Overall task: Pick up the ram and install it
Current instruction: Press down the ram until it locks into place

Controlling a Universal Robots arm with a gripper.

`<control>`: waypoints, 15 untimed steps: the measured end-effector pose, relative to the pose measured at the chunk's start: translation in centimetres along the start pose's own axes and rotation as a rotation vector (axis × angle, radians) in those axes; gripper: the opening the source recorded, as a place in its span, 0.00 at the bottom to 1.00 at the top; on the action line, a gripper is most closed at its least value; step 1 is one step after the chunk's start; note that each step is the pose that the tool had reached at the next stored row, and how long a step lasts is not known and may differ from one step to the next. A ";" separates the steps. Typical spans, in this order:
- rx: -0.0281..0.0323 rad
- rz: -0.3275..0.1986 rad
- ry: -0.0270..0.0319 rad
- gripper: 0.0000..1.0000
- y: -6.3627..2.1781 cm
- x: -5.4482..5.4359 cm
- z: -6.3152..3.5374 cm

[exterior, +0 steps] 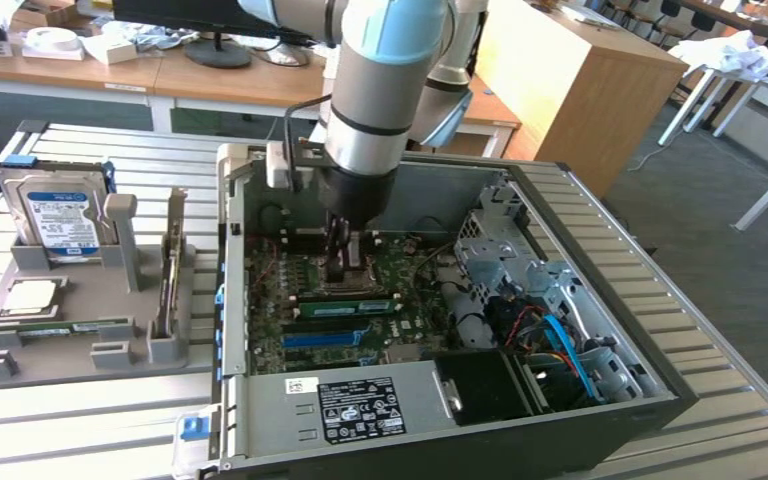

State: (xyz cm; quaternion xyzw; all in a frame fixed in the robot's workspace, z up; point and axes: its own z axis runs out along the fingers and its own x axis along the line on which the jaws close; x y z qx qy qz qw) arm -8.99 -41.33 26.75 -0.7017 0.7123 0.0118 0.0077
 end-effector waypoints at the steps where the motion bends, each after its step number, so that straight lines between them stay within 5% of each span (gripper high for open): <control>1: 0.0000 0.000 -0.0001 0.10 0.00 0.0 -0.25; 15: 0.0000 0.000 -0.0001 0.10 -0.03 -0.1 -3.89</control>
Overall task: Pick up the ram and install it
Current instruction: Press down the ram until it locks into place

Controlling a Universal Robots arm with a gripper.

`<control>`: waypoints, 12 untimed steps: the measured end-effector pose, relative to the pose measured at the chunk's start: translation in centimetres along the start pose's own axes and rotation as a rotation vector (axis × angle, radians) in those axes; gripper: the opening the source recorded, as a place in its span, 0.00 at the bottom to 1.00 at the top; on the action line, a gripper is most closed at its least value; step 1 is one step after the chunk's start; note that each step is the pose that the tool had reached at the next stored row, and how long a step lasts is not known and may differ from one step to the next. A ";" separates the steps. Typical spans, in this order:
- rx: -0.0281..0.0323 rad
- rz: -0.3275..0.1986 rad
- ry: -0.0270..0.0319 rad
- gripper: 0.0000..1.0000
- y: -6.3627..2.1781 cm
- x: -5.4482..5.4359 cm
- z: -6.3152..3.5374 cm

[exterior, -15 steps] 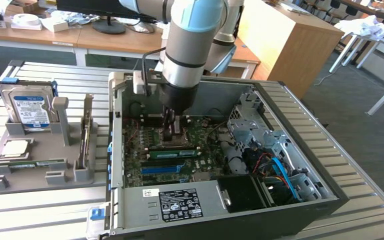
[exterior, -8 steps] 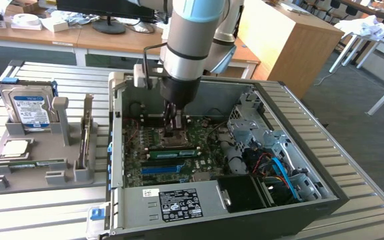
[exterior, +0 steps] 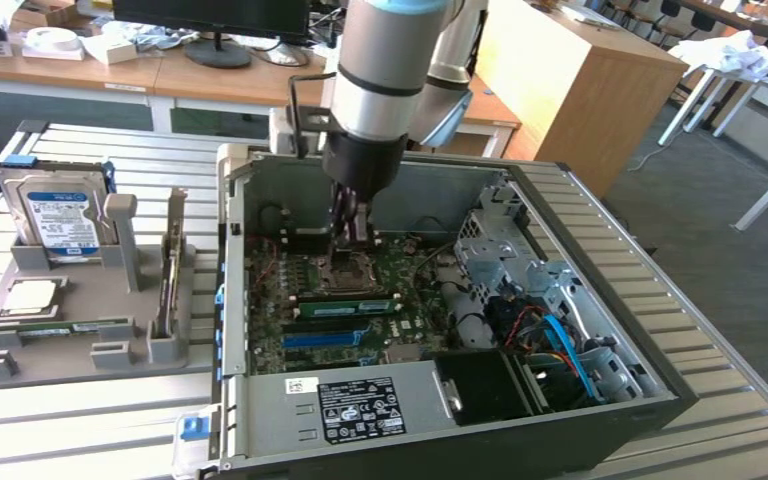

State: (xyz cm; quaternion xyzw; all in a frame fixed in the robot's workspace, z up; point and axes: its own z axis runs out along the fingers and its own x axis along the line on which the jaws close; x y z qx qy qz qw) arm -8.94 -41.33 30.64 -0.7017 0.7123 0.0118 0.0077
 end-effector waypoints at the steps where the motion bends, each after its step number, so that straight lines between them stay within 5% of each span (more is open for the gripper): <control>1: 0.0000 0.000 0.0000 0.10 0.00 0.0 -0.29; 12: 0.0000 0.000 0.0000 0.10 0.00 -0.1 -3.14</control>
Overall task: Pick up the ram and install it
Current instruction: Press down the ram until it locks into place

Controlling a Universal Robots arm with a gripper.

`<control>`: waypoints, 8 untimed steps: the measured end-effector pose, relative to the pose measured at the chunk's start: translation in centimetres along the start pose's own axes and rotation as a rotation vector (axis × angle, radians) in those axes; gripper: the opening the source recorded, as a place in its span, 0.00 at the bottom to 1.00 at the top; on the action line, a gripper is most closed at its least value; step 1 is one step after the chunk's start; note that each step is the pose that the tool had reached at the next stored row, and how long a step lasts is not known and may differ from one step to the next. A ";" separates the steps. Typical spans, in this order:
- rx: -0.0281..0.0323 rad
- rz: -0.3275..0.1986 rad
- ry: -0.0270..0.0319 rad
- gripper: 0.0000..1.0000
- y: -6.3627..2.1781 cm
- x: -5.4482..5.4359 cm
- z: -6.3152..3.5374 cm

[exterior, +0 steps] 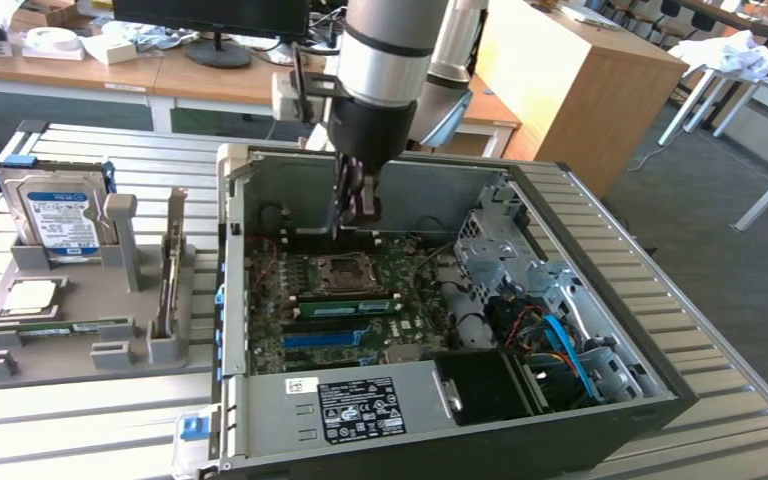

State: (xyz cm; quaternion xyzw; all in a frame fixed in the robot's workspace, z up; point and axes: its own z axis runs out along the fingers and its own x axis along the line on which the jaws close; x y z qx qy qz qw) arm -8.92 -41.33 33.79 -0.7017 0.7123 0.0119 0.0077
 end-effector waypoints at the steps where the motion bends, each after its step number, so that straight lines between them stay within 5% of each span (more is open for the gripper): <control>1: 0.0000 0.000 0.0000 0.10 0.00 0.0 -0.21; 8: 0.0001 0.000 -0.0002 0.10 0.01 0.0 -1.02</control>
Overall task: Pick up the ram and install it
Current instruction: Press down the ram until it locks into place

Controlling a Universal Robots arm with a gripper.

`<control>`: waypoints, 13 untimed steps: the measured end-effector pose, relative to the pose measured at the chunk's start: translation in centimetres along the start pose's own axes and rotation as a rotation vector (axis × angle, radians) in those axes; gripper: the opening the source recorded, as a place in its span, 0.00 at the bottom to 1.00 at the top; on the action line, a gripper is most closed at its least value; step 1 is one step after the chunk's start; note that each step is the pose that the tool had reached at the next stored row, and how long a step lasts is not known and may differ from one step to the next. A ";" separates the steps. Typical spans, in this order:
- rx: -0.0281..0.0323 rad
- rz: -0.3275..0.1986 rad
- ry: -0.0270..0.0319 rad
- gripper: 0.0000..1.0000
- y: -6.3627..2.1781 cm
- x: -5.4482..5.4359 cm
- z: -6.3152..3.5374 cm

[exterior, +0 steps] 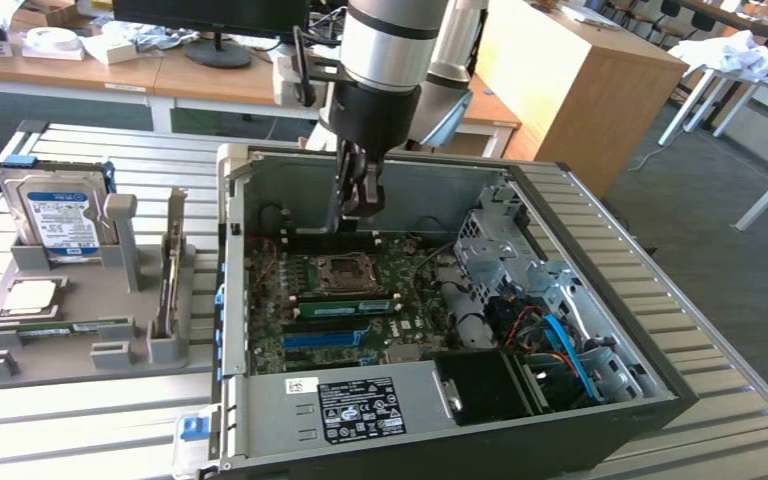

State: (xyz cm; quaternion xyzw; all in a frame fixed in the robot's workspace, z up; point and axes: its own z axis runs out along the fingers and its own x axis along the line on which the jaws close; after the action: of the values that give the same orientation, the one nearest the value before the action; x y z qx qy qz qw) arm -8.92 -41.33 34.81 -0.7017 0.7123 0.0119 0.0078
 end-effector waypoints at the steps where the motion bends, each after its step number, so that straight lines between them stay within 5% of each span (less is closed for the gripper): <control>1: 0.0000 0.000 0.0000 0.10 0.00 0.0 0.00; 13: -0.0027 0.000 0.0002 0.10 -1.36 0.1 -0.02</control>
State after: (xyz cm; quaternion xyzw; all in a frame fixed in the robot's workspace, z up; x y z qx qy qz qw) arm -7.56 -41.45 34.82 -0.7017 0.7123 0.0128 0.0068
